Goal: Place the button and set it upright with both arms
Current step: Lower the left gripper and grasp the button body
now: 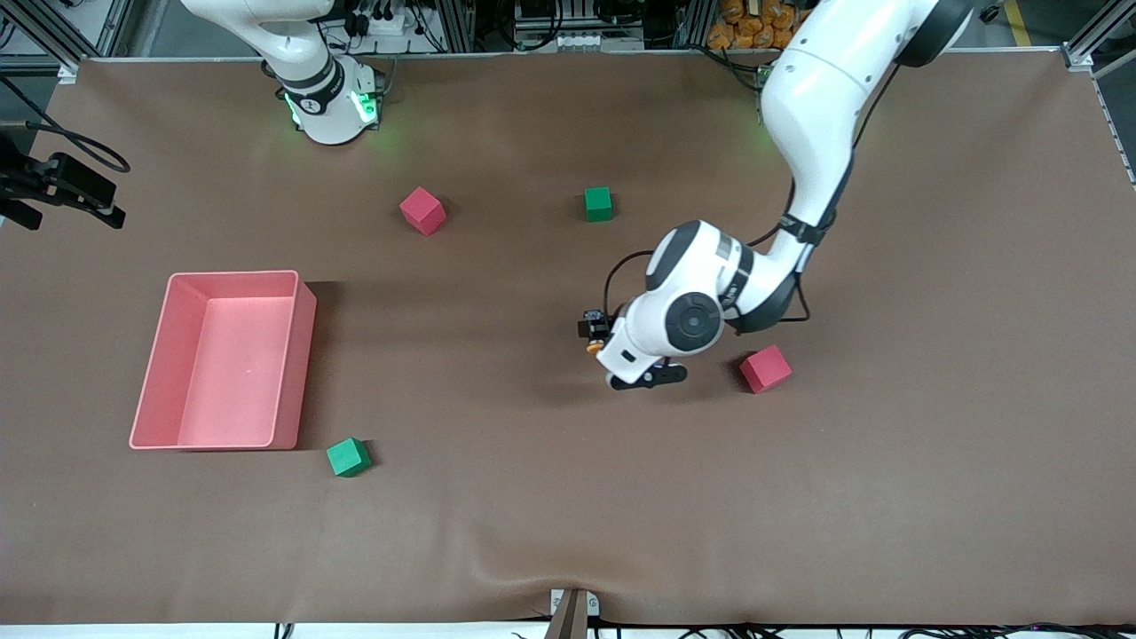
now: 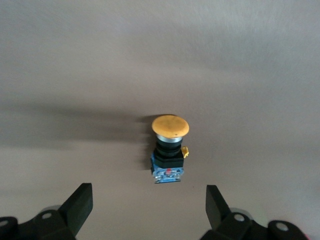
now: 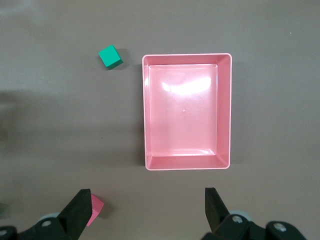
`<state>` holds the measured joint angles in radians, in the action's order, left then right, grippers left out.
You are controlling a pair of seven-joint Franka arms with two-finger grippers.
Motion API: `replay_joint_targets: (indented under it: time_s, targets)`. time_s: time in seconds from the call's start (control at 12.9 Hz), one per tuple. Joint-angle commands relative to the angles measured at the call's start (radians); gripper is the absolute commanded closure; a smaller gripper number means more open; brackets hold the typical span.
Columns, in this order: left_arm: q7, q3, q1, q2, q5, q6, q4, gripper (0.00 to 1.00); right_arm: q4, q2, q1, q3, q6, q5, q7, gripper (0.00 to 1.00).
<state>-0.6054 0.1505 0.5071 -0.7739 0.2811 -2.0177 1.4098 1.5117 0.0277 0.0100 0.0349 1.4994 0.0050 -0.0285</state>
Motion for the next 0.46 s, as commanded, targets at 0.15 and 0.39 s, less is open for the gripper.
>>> replay_joint_targets:
  time_s: [0.15, 0.39]
  targets:
    - [0.001, -0.015, 0.039, -0.077, 0.0, -0.01, -0.037, 0.03, -0.013, -0.003, -0.027, -0.018, -0.021, 0.01, -0.018, 0.0]
    - [-0.001, -0.015, 0.045, -0.099, 0.001, -0.021, -0.038, 0.11, -0.016, -0.003, -0.025, -0.016, -0.019, 0.009, -0.018, 0.0]
